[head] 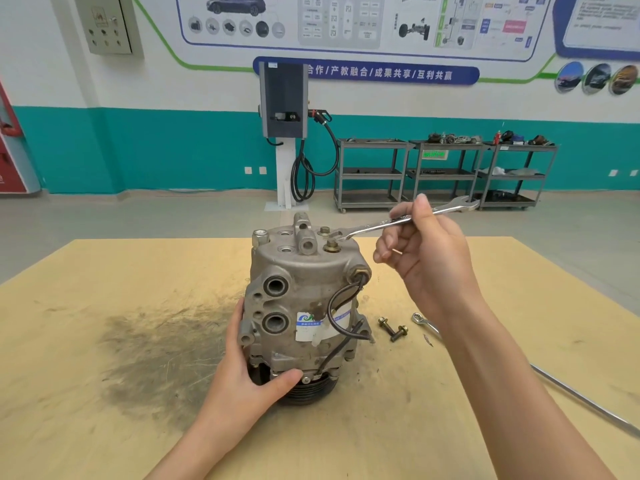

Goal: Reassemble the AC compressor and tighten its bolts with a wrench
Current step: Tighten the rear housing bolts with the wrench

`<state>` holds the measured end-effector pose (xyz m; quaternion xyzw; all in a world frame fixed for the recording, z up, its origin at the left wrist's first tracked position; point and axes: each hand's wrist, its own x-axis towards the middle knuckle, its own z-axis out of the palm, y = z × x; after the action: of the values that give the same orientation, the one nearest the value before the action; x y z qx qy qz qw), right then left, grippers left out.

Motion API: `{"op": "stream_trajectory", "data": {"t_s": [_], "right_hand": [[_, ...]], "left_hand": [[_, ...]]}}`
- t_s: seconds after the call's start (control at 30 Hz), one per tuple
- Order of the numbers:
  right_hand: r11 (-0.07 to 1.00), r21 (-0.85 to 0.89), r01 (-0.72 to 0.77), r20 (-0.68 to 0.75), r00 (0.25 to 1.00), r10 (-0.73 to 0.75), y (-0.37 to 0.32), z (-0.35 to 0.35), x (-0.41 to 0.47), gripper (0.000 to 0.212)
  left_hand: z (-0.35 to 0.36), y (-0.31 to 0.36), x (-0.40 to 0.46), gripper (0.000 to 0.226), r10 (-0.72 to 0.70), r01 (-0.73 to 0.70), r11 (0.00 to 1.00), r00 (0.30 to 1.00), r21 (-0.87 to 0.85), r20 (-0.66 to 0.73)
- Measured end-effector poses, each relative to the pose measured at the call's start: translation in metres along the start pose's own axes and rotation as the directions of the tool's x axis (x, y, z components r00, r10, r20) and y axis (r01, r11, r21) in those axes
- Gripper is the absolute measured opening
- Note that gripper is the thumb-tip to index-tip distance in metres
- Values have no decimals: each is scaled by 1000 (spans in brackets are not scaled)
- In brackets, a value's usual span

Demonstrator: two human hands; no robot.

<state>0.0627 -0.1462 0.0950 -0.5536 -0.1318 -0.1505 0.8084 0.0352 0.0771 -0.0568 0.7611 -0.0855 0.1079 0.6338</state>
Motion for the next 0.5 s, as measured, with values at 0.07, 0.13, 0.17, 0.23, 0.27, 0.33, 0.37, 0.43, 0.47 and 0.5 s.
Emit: {"op": "stream_trajectory", "data": {"t_s": [0.07, 0.13, 0.17, 0.23, 0.27, 0.33, 0.37, 0.43, 0.47, 0.5], "right_hand": [[996, 50, -70, 36, 997, 68, 2, 0, 1, 37], [991, 69, -117, 74, 991, 112, 4, 0, 1, 36], [990, 65, -128, 86, 989, 122, 5, 0, 1, 36], [991, 53, -121, 91, 989, 116, 6, 0, 1, 36], [992, 55, -112, 87, 990, 107, 6, 0, 1, 36], [992, 74, -100, 69, 993, 95, 6, -1, 2, 37], [991, 84, -100, 59, 994, 95, 6, -2, 3, 37], [991, 91, -100, 51, 994, 96, 6, -3, 4, 37], [992, 87, -96, 50, 995, 92, 7, -3, 4, 38], [994, 74, -84, 48, 996, 80, 7, -3, 4, 38]], "left_hand": [[0, -1, 0, 109, 3, -3, 1000, 1000, 2, -6], [0, -3, 0, 109, 5, -5, 1000, 1000, -5, -7], [0, -3, 0, 109, 5, -5, 1000, 1000, -8, -7], [0, -4, 0, 110, 7, -7, 1000, 1000, -10, -7], [0, -3, 0, 110, 9, -9, 1000, 1000, -8, -6], [-1, -3, 0, 112, 12, -12, 1000, 1000, 0, 0], [-1, -3, 0, 113, 13, -13, 1000, 1000, 2, 3], [-1, -4, 0, 117, 15, -15, 1000, 1000, 2, 11], [-1, -5, 0, 120, 18, -18, 1000, 1000, 1, 16], [-2, -5, 0, 123, 20, -20, 1000, 1000, 3, 21]]}}
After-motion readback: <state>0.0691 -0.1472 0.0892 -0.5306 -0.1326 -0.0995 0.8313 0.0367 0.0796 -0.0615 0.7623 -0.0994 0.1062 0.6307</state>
